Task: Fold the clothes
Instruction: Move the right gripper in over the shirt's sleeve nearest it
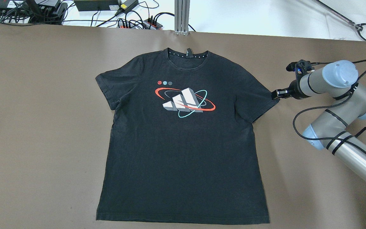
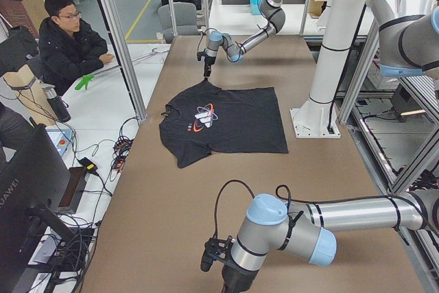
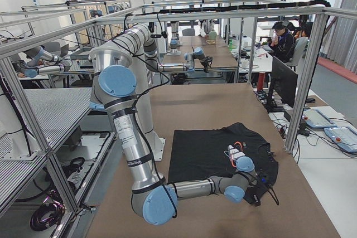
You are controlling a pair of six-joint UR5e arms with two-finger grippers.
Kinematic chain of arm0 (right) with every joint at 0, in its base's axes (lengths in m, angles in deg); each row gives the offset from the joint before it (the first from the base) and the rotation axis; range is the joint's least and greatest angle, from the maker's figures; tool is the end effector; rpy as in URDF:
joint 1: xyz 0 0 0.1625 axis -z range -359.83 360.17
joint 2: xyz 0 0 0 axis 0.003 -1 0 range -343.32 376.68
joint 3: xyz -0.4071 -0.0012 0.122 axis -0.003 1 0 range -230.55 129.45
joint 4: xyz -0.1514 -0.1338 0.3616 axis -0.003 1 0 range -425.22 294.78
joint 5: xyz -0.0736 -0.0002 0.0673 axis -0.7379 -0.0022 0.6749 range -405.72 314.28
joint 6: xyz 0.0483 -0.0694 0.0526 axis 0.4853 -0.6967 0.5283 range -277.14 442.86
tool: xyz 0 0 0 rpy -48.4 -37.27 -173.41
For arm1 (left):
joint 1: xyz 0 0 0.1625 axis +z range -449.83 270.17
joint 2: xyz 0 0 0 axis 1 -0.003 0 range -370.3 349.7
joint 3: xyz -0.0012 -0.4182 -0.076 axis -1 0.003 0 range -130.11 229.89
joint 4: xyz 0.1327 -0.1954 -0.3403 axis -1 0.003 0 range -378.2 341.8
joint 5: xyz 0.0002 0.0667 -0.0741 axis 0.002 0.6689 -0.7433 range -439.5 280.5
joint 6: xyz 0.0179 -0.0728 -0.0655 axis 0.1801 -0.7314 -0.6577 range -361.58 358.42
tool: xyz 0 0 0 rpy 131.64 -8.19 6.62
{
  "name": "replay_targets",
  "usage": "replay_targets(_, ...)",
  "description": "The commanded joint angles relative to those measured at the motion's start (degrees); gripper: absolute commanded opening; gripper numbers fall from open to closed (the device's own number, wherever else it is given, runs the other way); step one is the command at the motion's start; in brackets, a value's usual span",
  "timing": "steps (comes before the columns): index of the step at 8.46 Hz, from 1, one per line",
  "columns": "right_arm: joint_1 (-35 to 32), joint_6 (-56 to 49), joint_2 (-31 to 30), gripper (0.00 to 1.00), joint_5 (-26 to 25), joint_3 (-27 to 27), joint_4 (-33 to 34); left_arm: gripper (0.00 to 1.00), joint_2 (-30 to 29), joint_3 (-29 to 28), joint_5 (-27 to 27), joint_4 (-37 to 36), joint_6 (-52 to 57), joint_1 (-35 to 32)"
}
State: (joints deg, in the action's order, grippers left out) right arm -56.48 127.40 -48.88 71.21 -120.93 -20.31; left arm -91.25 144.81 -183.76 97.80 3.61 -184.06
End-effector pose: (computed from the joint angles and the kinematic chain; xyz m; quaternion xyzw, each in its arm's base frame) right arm -0.3104 -0.6322 0.4973 0.1864 -0.4221 -0.0118 0.8871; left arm -0.1420 -0.4436 0.6629 0.1976 0.1061 0.0317 0.9740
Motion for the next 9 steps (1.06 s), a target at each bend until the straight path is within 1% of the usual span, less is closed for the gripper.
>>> replay_targets(1, 0.2, -0.2, -0.2, 0.53, -0.1, 0.1, 0.1, 0.94, 0.0, 0.0, -0.1, 0.0, -0.3, 0.0)
replay_targets(2, 0.2, -0.2, -0.2, 0.46, 0.0, 0.1, 0.1, 0.94, 0.0, 0.0, -0.1, 0.0, -0.3, 0.0)
replay_targets(4, 0.2, -0.2, -0.1, 0.00, 0.0, 0.1, 0.2, 0.94, 0.0, 0.0, 0.0, 0.0, -0.3, 0.0)
replay_targets(7, 0.3, -0.2, 0.3, 0.00, 0.0, -0.7, 0.4, 0.94, 0.0, 0.0, 0.0, -0.1, -0.3, 0.0)
replay_targets(9, 0.2, 0.5, 1.6, 0.00, 0.0, -3.4, 0.9, 0.94, 0.0, 0.2, 0.2, -0.1, -0.3, 0.0)
